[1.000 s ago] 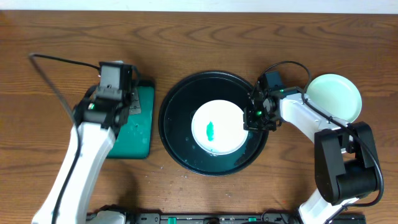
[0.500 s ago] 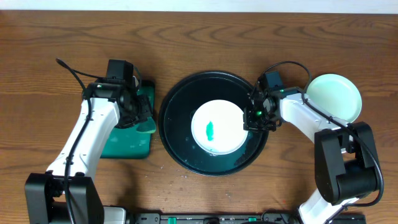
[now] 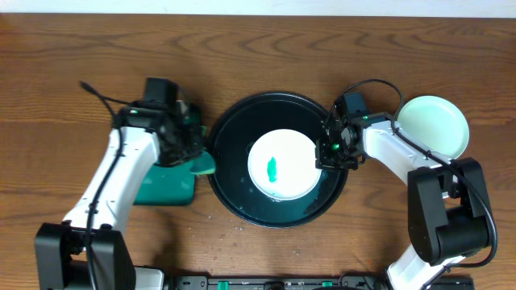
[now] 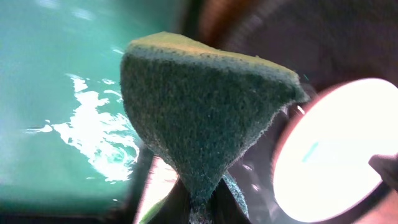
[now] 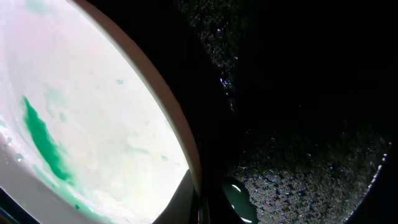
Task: Clean dirty plates on tray and stack at the side
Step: 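Lower the left gripper into the water tray and grasp the sponge, then carry the sponge with the left gripper to the held plate, then scrub the white plate with the sponge in the left gripper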
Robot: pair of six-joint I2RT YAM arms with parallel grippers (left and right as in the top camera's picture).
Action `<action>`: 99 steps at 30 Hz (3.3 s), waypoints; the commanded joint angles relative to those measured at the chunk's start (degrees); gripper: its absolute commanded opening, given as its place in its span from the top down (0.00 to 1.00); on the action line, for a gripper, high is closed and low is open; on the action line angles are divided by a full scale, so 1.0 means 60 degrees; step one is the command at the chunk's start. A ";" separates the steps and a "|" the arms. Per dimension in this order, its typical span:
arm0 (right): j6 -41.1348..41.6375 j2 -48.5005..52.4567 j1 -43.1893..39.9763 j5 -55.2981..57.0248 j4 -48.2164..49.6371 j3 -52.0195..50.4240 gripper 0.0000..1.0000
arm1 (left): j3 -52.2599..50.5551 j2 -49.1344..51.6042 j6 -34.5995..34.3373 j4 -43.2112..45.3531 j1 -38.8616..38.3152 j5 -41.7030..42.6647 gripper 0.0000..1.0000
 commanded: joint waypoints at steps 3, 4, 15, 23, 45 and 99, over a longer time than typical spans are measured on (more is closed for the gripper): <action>-0.0149 0.0069 0.0055 -0.0248 0.0011 -0.0138 0.99 | 0.0047 -0.0055 -0.0532 0.0444 -0.1450 0.0648 0.93; -0.0197 0.0069 0.0055 -0.0386 0.0015 -0.0138 0.99 | 0.0047 -0.0018 -0.0714 0.0627 -0.1730 0.0648 0.93; 0.0517 0.0069 0.0572 -0.0914 0.0433 -0.0138 0.99 | 0.0047 0.1530 -0.1708 0.1938 -0.3311 0.0466 0.93; 0.0688 0.0069 0.1104 -0.0918 0.0608 -0.0138 0.99 | 0.0047 0.2765 -0.1810 0.2171 -0.3311 -0.0335 0.93; 0.0685 0.0069 0.1169 -0.0922 0.0444 -0.0138 0.99 | 0.0066 0.4714 -0.2626 0.4521 -0.5486 0.1971 0.93; 0.0681 0.0069 0.1169 -0.0852 0.0011 -0.0138 0.99 | 0.0721 0.4568 -0.0605 -0.0058 -0.4044 -0.4543 0.93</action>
